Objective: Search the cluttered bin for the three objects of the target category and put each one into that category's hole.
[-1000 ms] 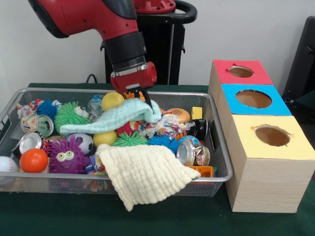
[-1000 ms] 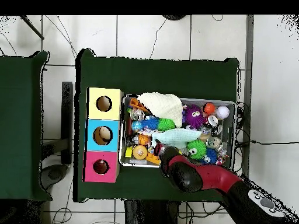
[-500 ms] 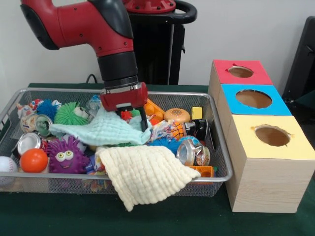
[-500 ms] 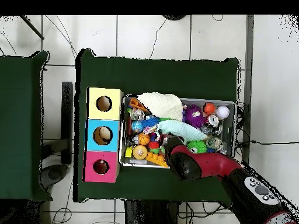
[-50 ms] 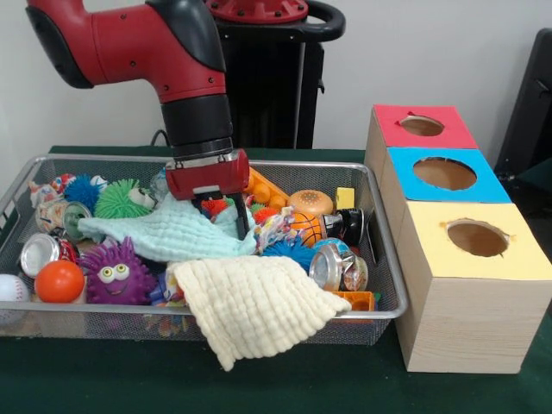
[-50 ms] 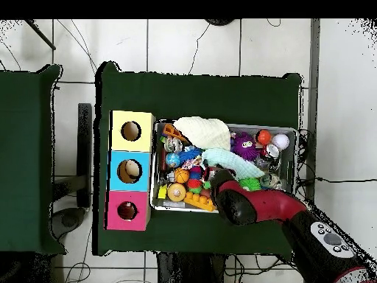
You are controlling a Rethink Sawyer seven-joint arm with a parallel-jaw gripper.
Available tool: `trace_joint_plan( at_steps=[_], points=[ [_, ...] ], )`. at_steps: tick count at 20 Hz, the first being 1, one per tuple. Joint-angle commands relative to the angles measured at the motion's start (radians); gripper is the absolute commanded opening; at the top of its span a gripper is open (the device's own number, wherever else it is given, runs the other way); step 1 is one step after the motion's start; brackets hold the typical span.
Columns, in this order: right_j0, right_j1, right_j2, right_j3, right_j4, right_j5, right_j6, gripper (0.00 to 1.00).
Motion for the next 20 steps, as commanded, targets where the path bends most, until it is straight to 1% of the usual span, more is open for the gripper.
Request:
trace_joint_plan(
  at_steps=[1, 2, 3, 4, 6, 8, 10, 11, 16, 20],
  points=[
    [-0.028, -0.04, -0.007, -0.111, 0.036, 0.234, -0.043, 1.0],
    [-0.004, -0.092, -0.025, -0.082, 0.076, 0.287, -0.025, 1.0],
    [0.014, -0.128, -0.039, -0.066, 0.095, 0.312, -0.011, 1.0],
    [0.057, -0.193, -0.071, -0.043, 0.131, 0.368, 0.014, 1.0],
    [0.085, -0.274, -0.082, -0.005, 0.176, 0.44, 0.03, 1.0],
    [0.084, -0.334, -0.06, 0.031, 0.222, 0.498, 0.028, 1.0],
    [0.077, -0.371, -0.038, 0.055, 0.257, 0.537, 0.02, 1.0],
    [0.079, -0.381, -0.034, 0.058, 0.264, 0.548, 0.019, 1.0],
    [0.075, -0.472, 0.007, 0.088, 0.344, 0.64, 0.005, 1.0],
    [0.07, -0.521, 0.031, 0.117, 0.401, 0.664, -0.005, 1.0]
  ],
)
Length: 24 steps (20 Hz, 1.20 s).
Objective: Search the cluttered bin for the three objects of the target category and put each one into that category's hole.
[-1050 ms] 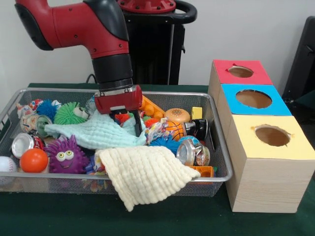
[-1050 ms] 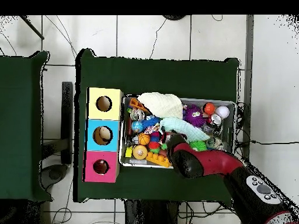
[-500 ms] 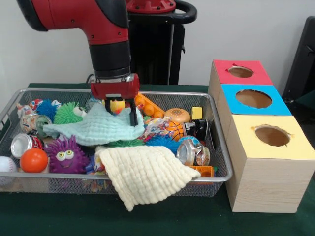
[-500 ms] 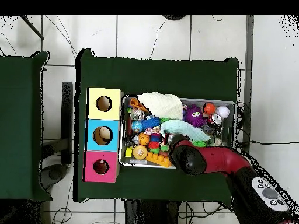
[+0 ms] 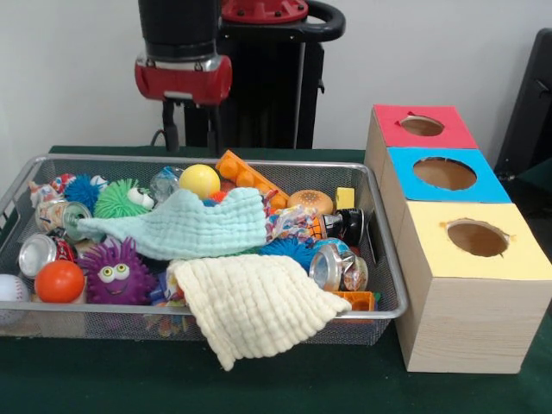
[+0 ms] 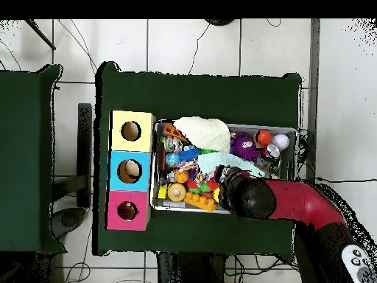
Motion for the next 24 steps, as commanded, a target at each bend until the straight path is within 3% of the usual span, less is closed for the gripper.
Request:
trace_joint_plan(
  at_steps=[1, 3, 5, 8, 11, 13, 17, 18, 24],
  points=[
    [-0.007, -0.14, 0.059, 0.086, 0.117, 0.127, -0.004, 1.0],
    [-0.026, -0.142, 0.084, 0.112, 0.144, 0.095, -0.013, 1.0],
    [-0.072, -0.093, 0.163, 0.138, 0.173, 0.007, -0.034, 1.0],
    [-0.18, 0.055, 0.371, 0.236, 0.255, -0.192, 0.01, 1.0],
    [-0.171, 0.066, 0.374, 0.248, 0.252, -0.213, 0.042, 1.0],
    [-0.149, 0.08, 0.351, 0.246, 0.23, -0.235, 0.058, 1.0],
    [-0.035, 0.058, 0.207, 0.222, 0.136, -0.2, 0.044, 1.0],
    [0.03, 0.043, 0.124, 0.2, 0.097, -0.187, 0.059, 1.0],
    [0.241, 0.111, -0.139, 0.142, -0.005, -0.248, 0.152, 1.0]
  ],
)
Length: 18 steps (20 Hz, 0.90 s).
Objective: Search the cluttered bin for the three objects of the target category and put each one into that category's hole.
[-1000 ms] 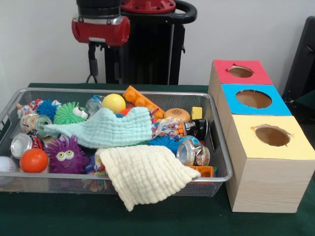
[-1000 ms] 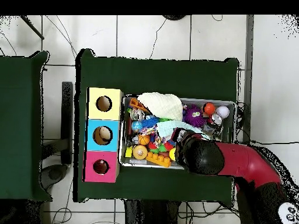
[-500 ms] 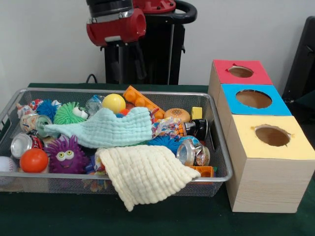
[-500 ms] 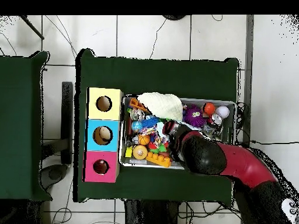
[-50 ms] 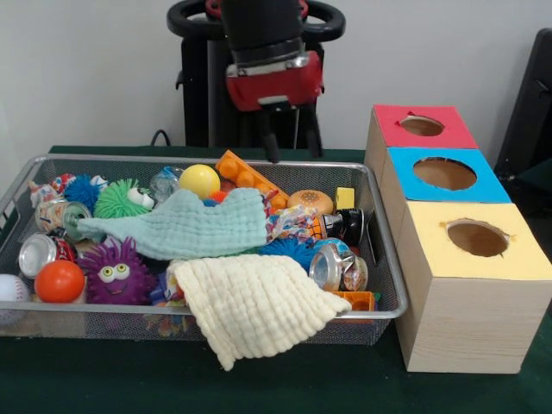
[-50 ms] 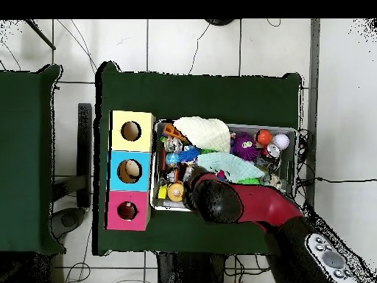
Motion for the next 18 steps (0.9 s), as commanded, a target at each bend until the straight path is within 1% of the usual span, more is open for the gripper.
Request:
trace_joint_plan(
  at_steps=[1, 2, 3, 5, 7, 8, 9, 10, 11, 12, 16, 18],
  points=[
    [0.196, 0.073, -0.262, -0.024, -0.129, -0.018, 0.167, 1.0],
    [0.237, 0.079, -0.306, -0.046, -0.15, 0.003, 0.177, 1.0],
    [0.258, 0.085, -0.323, -0.053, -0.146, 0.006, 0.18, 1.0],
    [0.265, 0.098, -0.333, -0.056, -0.129, 0.001, 0.165, 1.0],
    [0.254, 0.088, -0.331, -0.073, -0.109, 0.033, 0.139, 1.0],
    [0.277, 0.079, -0.384, -0.098, -0.115, 0.059, 0.147, 1.0],
    [0.273, 0.088, -0.394, -0.127, -0.122, 0.078, 0.123, 1.0],
    [0.276, 0.115, -0.425, -0.151, -0.13, 0.068, 0.127, 1.0],
    [0.273, 0.129, -0.434, -0.165, -0.128, 0.063, 0.119, 1.0],
    [0.285, 0.156, -0.463, -0.18, -0.127, 0.037, 0.135, 1.0],
    [0.287, 0.19, -0.493, -0.211, -0.107, 0.011, 0.127, 1.0],
    [0.29, 0.206, -0.51, -0.22, -0.092, -0.014, 0.138, 1.0]
  ],
)
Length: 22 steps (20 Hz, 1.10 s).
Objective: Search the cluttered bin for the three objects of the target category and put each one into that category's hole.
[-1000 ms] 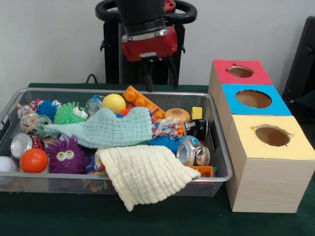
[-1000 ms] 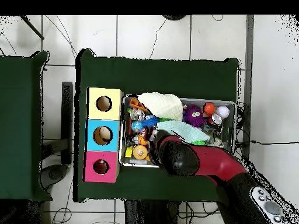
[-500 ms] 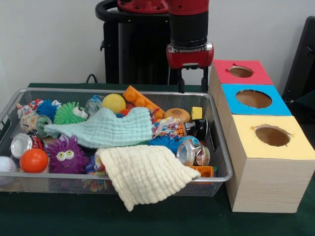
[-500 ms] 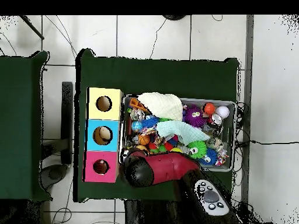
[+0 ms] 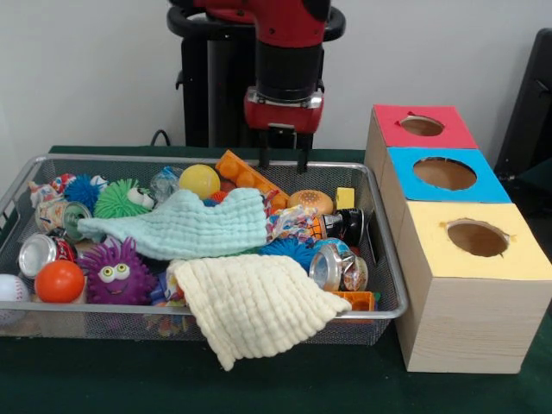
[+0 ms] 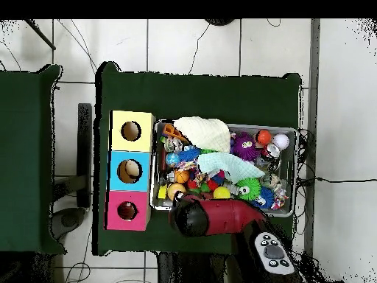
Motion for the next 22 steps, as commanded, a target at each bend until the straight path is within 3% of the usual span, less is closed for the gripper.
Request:
trace_joint_plan(
  at_steps=[1, 3, 5, 7, 8, 11, 15, 22],
  points=[
    [-0.003, 0.088, -0.129, -0.157, -0.015, -0.021, 0.141, 1.0],
    [0.014, 0.107, -0.152, -0.163, -0.009, -0.064, 0.158, 1.0],
    [0.074, 0.129, -0.221, -0.184, -0.017, -0.119, 0.192, 1.0],
    [0.047, 0.114, -0.18, -0.146, -0.007, -0.13, 0.161, 1.0],
    [-0.013, 0.091, -0.097, -0.09, 0.011, -0.12, 0.127, 1.0],
    [-0.081, 0.023, 0.012, 0.014, 0.05, -0.069, 0.094, 1.0],
    [-0.074, -0.017, 0.033, 0.066, 0.069, -0.045, 0.103, 1.0],
    [-0.07, -0.017, 0.043, 0.063, 0.083, -0.03, 0.1, 1.0]
  ],
)
